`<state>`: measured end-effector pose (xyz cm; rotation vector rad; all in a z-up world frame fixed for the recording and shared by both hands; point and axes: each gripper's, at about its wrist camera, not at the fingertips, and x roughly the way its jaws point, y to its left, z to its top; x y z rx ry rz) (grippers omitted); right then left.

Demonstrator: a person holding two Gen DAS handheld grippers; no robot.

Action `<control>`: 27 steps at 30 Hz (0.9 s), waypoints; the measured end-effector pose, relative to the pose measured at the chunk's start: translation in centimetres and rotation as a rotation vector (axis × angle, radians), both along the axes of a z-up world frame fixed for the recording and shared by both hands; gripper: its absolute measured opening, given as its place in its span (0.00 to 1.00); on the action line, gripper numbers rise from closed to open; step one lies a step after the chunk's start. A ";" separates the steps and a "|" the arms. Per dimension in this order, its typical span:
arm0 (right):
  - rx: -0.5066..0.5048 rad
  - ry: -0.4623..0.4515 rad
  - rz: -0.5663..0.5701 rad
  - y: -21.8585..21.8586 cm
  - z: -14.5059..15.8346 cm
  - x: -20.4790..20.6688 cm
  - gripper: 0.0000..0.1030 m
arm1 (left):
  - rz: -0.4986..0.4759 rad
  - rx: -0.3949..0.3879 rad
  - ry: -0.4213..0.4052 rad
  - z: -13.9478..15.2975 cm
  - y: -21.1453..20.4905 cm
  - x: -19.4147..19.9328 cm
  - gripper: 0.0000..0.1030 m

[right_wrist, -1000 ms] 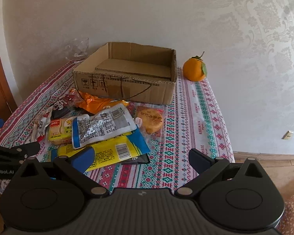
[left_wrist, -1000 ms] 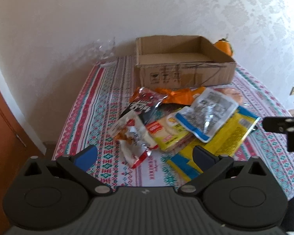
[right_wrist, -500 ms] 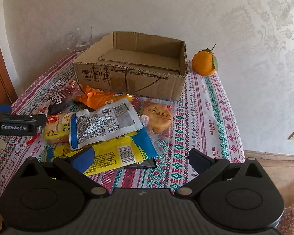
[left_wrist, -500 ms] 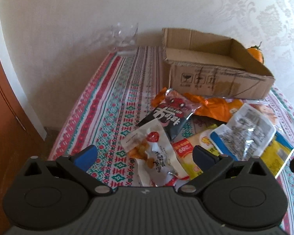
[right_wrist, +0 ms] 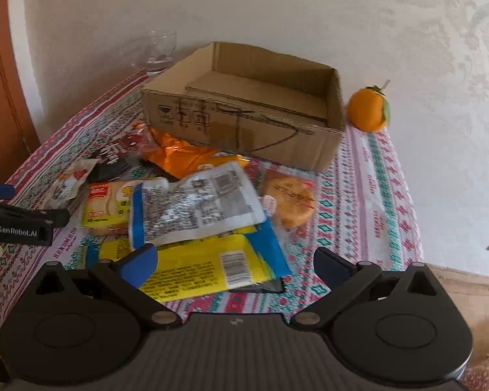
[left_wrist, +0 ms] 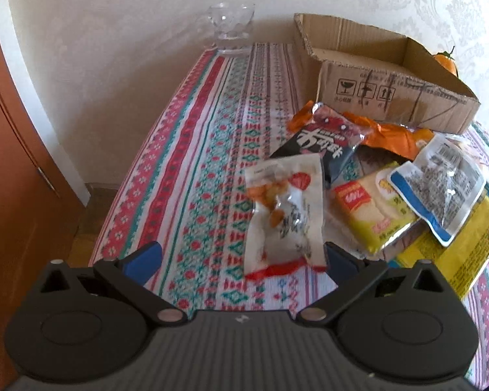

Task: Organize snacks
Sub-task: 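Reach the left tool to the white-red packet while the right tool reaches the yellow bar packets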

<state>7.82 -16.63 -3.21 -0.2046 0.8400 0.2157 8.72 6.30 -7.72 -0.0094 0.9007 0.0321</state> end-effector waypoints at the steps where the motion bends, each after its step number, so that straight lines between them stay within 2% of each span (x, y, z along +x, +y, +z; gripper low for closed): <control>1: -0.003 -0.001 0.013 0.4 -0.1 0.0 1.00 | 0.000 -0.011 -0.002 -0.1 0.1 -0.1 0.99; 14: -0.135 -0.017 0.187 6.0 -2.9 0.7 1.00 | -0.007 -0.044 -0.014 -0.1 0.1 -1.0 0.99; 27: -0.161 0.002 0.121 1.3 -3.0 -2.5 1.00 | -0.032 -0.036 -0.014 0.1 -0.4 -1.2 0.99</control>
